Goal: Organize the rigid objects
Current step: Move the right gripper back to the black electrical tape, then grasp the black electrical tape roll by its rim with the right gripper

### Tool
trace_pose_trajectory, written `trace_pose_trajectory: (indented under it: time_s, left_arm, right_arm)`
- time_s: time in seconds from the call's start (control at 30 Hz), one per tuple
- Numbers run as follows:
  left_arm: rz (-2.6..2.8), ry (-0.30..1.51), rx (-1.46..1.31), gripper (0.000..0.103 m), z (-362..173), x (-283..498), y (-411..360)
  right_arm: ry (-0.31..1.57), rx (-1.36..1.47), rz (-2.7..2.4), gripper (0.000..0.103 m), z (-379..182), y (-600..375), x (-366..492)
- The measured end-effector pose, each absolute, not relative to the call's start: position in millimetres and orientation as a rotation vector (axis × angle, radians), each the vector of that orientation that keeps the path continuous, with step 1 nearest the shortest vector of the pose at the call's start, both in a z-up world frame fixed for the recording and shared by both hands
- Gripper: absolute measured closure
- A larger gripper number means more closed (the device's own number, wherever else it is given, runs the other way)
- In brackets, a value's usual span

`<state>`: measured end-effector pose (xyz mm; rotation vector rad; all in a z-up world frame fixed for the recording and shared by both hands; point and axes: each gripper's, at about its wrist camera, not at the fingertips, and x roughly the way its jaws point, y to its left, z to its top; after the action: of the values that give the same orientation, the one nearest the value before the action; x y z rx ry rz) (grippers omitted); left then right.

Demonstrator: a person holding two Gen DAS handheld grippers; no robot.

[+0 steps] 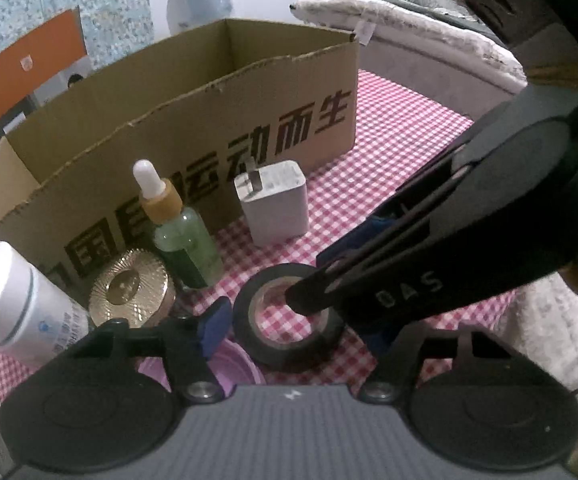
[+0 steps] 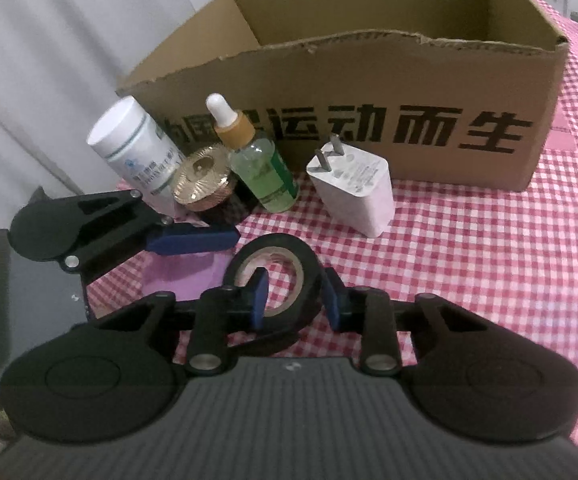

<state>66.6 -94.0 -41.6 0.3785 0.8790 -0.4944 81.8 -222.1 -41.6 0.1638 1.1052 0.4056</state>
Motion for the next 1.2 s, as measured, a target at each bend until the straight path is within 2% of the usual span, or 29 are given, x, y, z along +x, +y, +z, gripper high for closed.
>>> trace_pose_trajectory:
  time_s: [0.2, 0.67, 0.8, 1.2]
  left_arm:
    - [-0.491, 0.879, 0.372, 0.041, -42, 70, -97]
    - [-0.608, 0.858, 0.377, 0.044, -41, 60, -142]
    - [-0.63, 0.846, 0.396, 0.035, -40, 53, -153]
    - [-0.591, 0.876, 0.411, 0.031, -48, 55, -161]
  right_arm:
    - [1.116, 0.118, 0.418, 0.084, -42, -217, 86]
    - [1.103, 0.162, 0.329, 0.084, -42, -255, 62]
    - [1.095, 0.188, 0.285, 0.084, -42, -271, 53]
    - [1.06, 0.231, 0.273, 0.084, -43, -282, 43]
